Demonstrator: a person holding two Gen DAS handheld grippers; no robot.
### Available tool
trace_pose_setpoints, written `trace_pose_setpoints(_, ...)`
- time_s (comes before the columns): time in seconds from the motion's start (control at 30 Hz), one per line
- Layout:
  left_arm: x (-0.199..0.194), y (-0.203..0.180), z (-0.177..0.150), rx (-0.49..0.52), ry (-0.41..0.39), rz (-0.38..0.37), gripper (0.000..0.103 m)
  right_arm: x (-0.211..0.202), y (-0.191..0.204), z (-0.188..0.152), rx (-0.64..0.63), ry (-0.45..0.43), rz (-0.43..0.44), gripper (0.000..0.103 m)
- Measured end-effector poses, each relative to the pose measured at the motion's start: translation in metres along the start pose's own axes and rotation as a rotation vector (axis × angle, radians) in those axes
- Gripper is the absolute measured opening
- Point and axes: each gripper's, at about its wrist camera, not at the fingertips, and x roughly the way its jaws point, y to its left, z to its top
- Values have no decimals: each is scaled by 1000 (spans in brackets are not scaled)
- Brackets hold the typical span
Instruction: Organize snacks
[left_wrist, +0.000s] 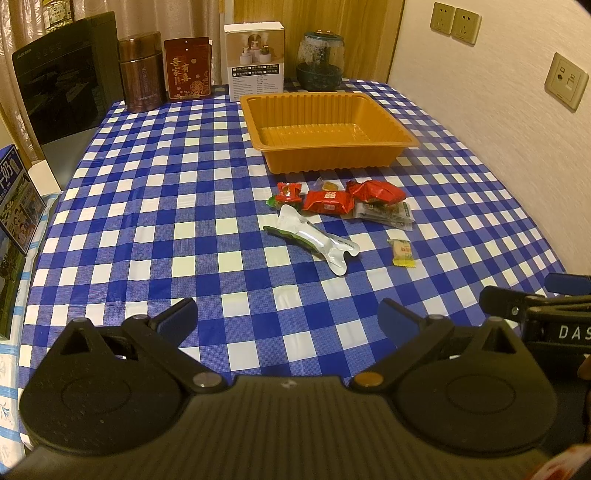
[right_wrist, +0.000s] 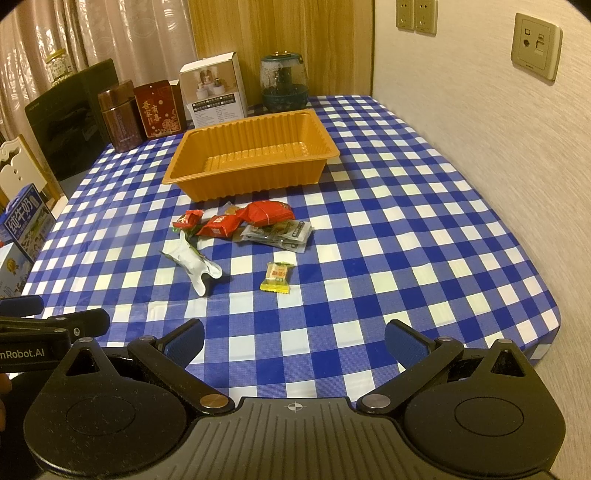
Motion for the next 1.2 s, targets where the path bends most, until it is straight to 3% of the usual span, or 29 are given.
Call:
trace_pose_setpoints(0.9,0,0,1,-3,2,-3,103,-1,4,1,2,-1,0,103)
trace_pose_setpoints(1.2,1,7,3,-58,20,-54,103,-3,-8,8,6,-9,-11,103)
